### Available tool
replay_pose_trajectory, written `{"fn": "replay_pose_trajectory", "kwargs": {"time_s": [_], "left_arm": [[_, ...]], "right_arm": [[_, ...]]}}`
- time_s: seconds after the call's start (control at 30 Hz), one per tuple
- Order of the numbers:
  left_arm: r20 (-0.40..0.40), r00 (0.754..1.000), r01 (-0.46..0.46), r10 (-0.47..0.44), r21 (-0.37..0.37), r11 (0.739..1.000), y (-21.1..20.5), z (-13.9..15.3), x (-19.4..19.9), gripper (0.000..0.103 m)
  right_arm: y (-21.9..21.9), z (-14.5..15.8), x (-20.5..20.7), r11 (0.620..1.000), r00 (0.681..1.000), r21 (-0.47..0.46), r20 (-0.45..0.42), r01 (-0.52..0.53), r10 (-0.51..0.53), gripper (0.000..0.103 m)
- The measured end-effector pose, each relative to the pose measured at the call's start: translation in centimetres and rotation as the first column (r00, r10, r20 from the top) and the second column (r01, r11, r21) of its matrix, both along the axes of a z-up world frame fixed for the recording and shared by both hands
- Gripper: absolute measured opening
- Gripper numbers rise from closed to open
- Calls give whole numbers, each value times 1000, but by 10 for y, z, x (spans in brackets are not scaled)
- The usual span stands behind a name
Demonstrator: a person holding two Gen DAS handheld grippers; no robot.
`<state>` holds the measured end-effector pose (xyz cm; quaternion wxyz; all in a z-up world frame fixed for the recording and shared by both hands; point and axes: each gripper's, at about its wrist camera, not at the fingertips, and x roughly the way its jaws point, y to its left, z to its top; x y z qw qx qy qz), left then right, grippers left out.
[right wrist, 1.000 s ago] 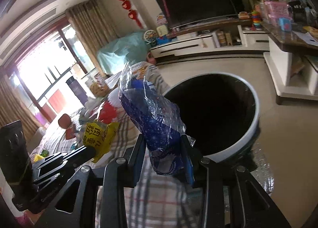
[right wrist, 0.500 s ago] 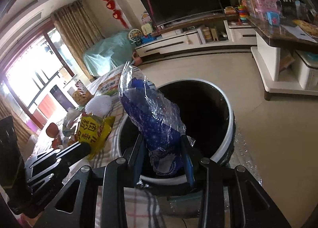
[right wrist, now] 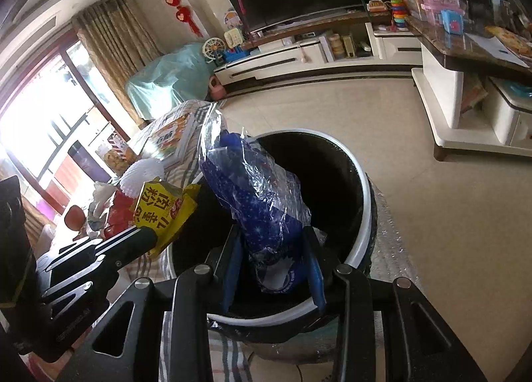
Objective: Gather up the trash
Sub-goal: 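Carry both items over the black bin and open both tools to drop them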
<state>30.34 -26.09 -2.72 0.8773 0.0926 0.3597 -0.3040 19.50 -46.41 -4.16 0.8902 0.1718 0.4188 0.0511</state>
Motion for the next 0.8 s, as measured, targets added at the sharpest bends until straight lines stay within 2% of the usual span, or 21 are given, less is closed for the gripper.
{"fn": "replay_pose_trajectory", "kwargs": {"time_s": [0.23,0.3,0.37,0.43,0.53,0.57,0.6,0.67,0.8], "left_arm": [[-27,1000,1,-1,0,1000,-7,-2,9,6],[-37,999,-2,2,1,1000,-9,-3,12,12],[-30,999,-14,14,-1,1000,-8,-3,12,32],[-22,999,-24,23,-7,1000,-7,-1,10,40],[-17,999,-39,39,-16,999,-1,-1,4,48],[-17,999,-49,49,-23,999,3,-1,0,51],[-18,998,-55,55,-26,998,6,-2,-1,52],[-24,997,-68,68,-31,997,14,-4,-8,55],[-28,994,-111,110,-50,993,37,-6,-24,57]], "right_arm": [[-4,-1,8,1000,1000,-1,-17,-11,11,40],[-5,-1,9,1000,1000,4,-20,-13,13,44],[-6,1,9,1000,1000,7,-18,-7,7,48],[-9,2,7,1000,1000,13,-13,2,-2,52],[-12,5,4,999,1000,29,-2,14,-14,60],[-12,5,2,999,1000,36,2,17,-17,70],[-11,6,1,999,1000,38,9,19,-19,74],[-8,8,-1,999,1000,32,20,19,-20,75],[4,12,-9,1000,999,28,50,13,-14,87]]}}
